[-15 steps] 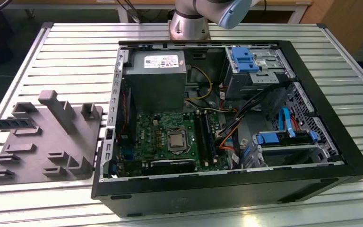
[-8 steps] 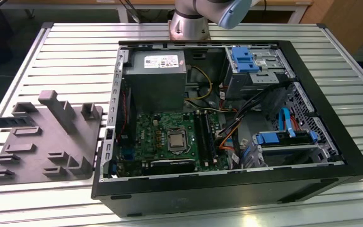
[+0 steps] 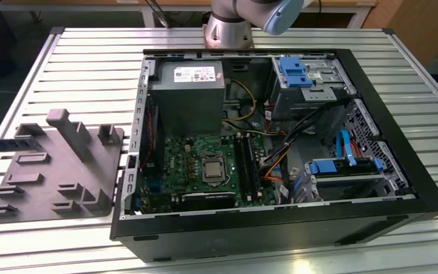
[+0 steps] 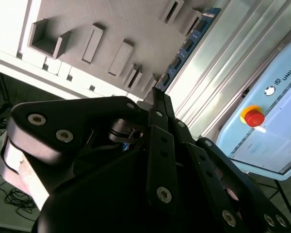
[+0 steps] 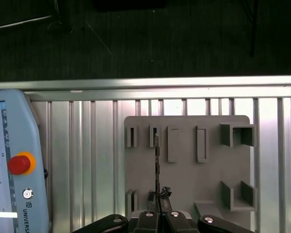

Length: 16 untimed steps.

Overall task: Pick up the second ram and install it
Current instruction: 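Pick up the second ram and move it above second insertion slot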

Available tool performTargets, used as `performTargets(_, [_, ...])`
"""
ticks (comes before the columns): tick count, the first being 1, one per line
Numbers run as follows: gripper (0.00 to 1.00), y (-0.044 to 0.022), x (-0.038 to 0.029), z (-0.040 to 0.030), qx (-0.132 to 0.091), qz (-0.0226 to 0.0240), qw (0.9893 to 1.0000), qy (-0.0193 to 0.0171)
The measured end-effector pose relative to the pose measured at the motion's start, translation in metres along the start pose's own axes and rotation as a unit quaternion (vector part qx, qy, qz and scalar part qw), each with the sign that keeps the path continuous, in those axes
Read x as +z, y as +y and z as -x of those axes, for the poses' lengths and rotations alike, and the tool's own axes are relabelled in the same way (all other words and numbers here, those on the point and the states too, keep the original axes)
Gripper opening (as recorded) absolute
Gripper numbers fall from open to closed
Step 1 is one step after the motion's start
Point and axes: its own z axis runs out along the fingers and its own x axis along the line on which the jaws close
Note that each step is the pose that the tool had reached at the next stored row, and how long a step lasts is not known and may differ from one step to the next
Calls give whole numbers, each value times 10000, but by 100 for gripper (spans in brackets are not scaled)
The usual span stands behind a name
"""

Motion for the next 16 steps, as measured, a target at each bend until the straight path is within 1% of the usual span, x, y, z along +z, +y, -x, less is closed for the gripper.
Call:
performTargets(10, [12,0,-51,-3,0,0,10000,-2])
performTargets(16, [12,0,-95,-6,0,0,10000,-1])
